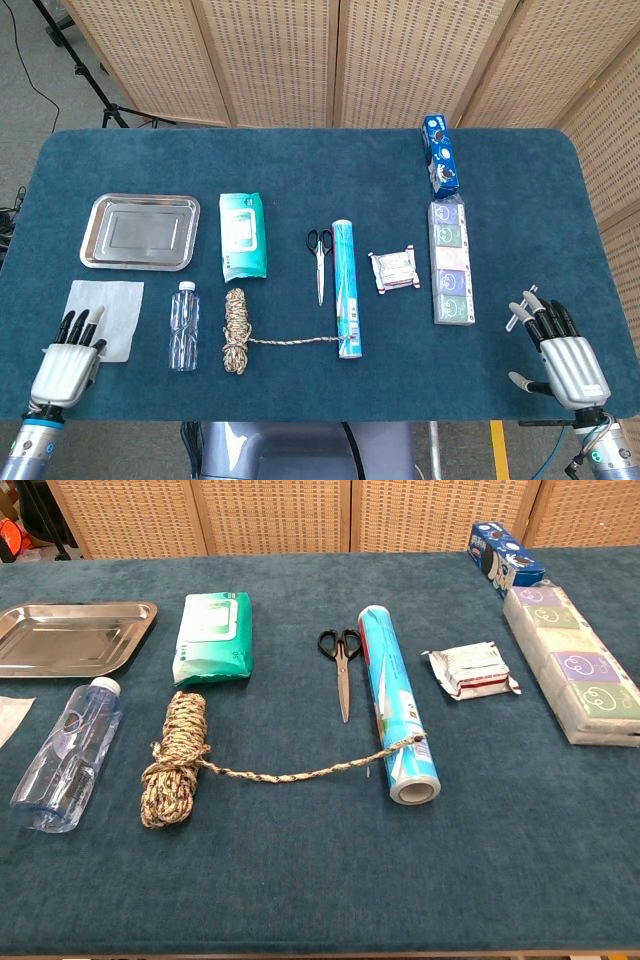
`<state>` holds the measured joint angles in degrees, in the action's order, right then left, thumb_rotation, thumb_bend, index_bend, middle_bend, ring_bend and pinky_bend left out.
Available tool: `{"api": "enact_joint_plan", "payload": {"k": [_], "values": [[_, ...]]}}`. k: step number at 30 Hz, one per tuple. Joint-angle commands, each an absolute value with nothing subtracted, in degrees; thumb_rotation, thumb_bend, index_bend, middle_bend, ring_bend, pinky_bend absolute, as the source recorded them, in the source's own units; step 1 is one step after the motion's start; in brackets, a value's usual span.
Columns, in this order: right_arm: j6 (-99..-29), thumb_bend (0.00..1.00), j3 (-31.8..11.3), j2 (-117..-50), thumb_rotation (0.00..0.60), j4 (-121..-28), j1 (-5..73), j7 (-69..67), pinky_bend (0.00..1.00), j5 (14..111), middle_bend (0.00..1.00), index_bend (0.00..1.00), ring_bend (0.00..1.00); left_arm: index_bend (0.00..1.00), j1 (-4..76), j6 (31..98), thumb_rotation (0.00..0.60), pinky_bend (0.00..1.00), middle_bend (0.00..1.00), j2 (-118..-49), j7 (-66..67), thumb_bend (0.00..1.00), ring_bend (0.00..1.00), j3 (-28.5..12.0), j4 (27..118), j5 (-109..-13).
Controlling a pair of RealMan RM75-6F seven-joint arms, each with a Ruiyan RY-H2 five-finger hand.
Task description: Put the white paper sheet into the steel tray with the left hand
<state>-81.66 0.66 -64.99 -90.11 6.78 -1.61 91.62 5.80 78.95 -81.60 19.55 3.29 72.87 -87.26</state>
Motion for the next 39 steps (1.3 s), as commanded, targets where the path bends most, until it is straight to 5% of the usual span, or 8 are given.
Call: {"api": "enact_joint_plan", "payload": {"k": [1,15,39], "values": [[-81.65,0.0,0.65,-64.97,0.6,-90.11,6.77,-1.67,0.0,91.6,0.0,0.11,0.0,0.7,6.05,79.69,0.6,0.0,0.0,-80.82,19.53,0.57,0.0,2.37,73.85,-87.07],[-81.4,0.0,0.63,-65.0,0.6,-90.04,6.87,-1.76,0.0,91.47,0.0,0.11,0.0,0.71,8.79,83.38,0.6,0.0,0.0,-76.12,20.01,0.57,0.0,-4.36,79.51,-85.55],[-80.94,0.0,0.55,-65.25,0.6,-89.88,7.09,-1.57,0.0,91.21,0.0,0.11,0.0,0.74,19.72,79.05,0.6,0.0,0.0,-72.47,23.57,0.6,0.0,-16.47,76.29,-77.51]]}}
